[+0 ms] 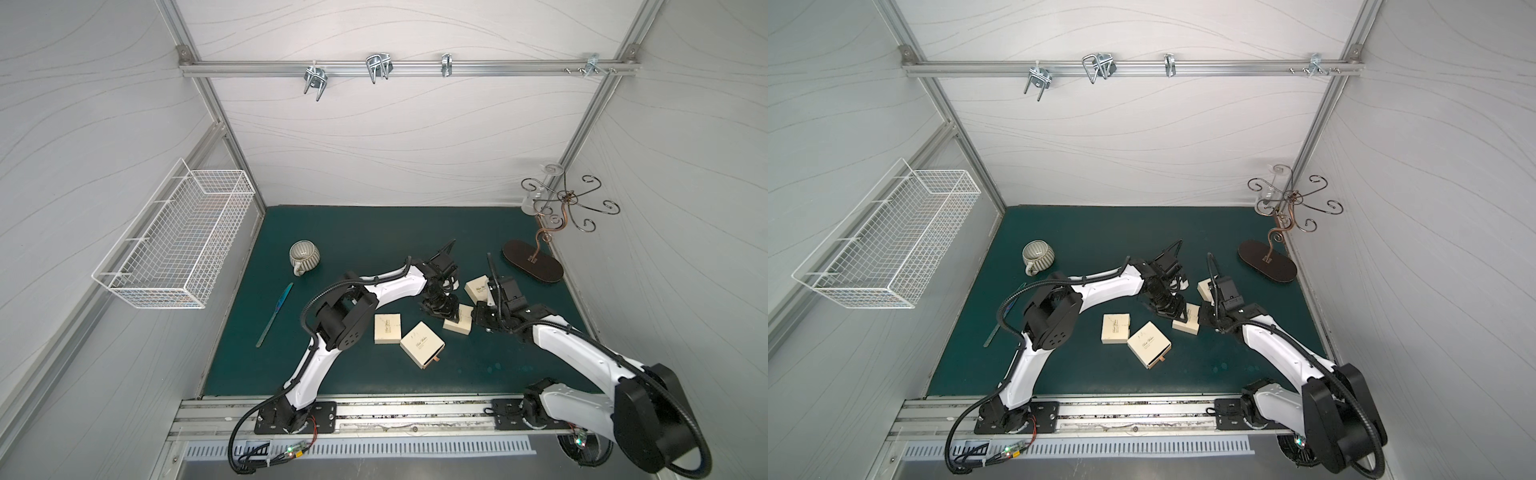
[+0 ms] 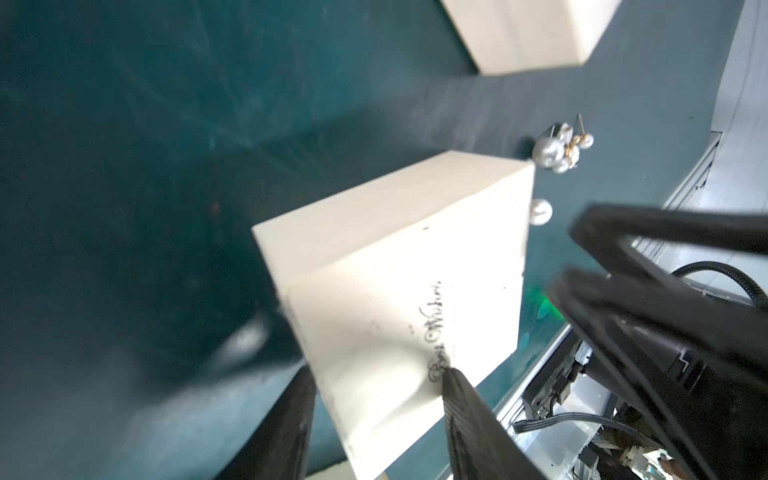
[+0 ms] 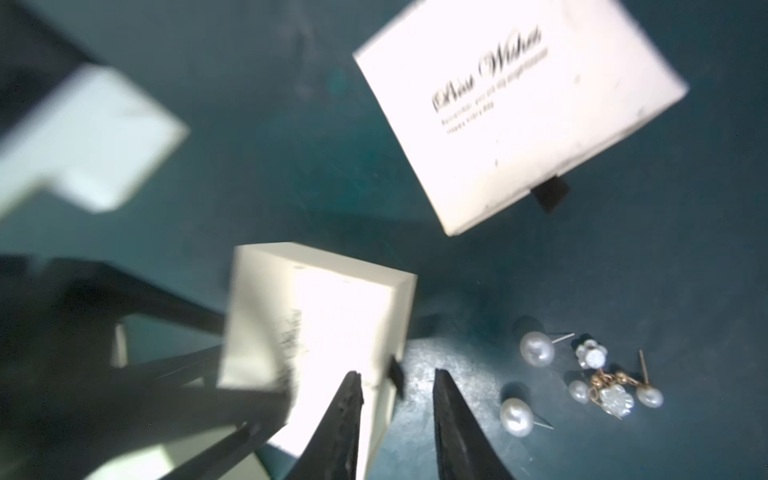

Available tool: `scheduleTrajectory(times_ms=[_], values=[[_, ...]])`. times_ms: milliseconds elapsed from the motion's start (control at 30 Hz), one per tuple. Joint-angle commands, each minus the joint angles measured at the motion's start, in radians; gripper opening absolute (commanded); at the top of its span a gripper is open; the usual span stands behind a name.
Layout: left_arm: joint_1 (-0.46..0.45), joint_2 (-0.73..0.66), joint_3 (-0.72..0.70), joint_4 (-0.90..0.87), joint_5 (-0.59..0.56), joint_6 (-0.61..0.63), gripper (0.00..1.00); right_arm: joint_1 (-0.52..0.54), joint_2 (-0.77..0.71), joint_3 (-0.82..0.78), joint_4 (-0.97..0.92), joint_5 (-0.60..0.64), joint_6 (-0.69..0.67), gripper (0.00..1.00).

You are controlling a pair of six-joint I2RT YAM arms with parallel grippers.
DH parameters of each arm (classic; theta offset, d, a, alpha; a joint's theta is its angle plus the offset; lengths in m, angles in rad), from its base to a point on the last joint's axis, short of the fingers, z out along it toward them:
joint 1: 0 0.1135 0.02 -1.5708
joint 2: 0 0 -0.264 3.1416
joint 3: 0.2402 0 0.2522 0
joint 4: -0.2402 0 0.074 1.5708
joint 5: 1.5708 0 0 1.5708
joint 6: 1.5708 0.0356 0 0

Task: Take out the earrings from the drawer-style jewelry box
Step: Move the jewelry box to the center of the board.

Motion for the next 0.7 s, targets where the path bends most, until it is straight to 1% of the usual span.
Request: scheduleTrajectory(times_ms=[0,33,67,133,267,367,433,500,567,667], values=[[0.010,0.108,0.079,-0.099,-0.096,-0.021,0.48,0.005,-0.064,0.000,-0.051,0.068,0.017,0.33],[0.012,0.121,0.088,-0.109,-0.097,-0.028,0.47,0.005,-0.073,-0.001,-0.055,0.075,0.017,0.33],[0.016,0.136,0.131,-0.116,-0.100,-0.037,0.45,0.005,-0.078,-0.003,-0.055,0.071,0.019,0.33],[0.029,0.163,0.171,-0.124,-0.112,-0.064,0.43,0.004,-0.077,-0.005,-0.056,0.066,0.017,0.33],[0.069,0.214,0.261,-0.136,-0.114,-0.124,0.43,0.002,-0.053,-0.002,-0.049,0.045,0.015,0.33],[0.086,0.192,0.279,-0.146,-0.157,-0.123,0.42,0.002,-0.044,-0.001,-0.039,0.006,0.005,0.33],[0.088,0.127,0.228,-0.117,-0.198,-0.097,0.44,0.005,-0.040,-0.004,-0.023,-0.031,-0.005,0.33],[0.088,0.023,0.130,-0.068,-0.237,-0.067,0.50,0.012,-0.040,-0.007,-0.007,-0.058,-0.012,0.33],[0.089,-0.093,0.008,-0.035,-0.281,-0.035,0.55,0.029,-0.040,-0.009,0.000,-0.057,-0.019,0.34],[0.088,-0.231,-0.127,-0.040,-0.320,0.013,0.63,0.033,-0.033,-0.009,0.004,-0.045,-0.019,0.34]])
